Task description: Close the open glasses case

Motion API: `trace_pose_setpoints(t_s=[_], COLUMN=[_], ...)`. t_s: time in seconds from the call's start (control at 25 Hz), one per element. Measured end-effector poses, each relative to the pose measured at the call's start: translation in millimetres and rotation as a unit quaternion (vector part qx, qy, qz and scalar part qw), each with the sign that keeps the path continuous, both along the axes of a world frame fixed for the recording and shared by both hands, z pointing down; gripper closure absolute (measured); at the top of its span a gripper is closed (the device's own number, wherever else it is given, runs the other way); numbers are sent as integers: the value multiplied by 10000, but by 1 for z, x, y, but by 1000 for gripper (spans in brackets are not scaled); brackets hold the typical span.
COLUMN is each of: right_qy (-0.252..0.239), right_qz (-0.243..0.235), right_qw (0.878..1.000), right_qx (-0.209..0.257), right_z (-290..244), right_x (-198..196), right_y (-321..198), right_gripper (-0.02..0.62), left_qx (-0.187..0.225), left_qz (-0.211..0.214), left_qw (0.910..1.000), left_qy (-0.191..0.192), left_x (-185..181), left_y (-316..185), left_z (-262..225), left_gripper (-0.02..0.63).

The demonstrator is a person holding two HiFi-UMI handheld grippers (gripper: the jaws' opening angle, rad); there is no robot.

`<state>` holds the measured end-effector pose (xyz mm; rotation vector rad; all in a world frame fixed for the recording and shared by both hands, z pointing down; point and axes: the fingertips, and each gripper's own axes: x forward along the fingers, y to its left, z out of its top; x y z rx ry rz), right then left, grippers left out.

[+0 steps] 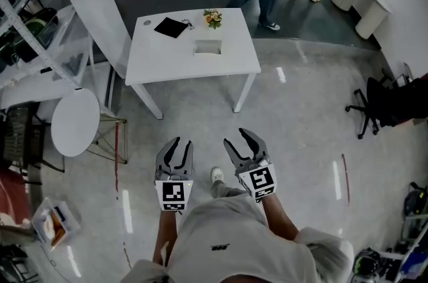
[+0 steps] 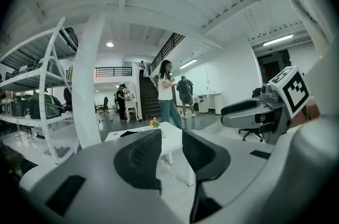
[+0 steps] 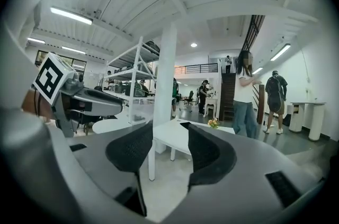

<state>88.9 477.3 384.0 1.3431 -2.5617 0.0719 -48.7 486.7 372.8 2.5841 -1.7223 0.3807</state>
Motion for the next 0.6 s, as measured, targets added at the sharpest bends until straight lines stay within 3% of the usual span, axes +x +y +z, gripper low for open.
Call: trace_pose_setpoints(t_s=[0.6], right_qy=[-185], right_qz=[-167], right_qw=[9997], right_qx=[-73], right_z=[-2], right_x=[27], right_y=[-105], right_gripper=[399], left_qx=[-97], left_qz=[-253], left_qw=[9996], left_qy=[-126], left_x=[27], left_y=[-99], left_z=[2], left_gripper=[476])
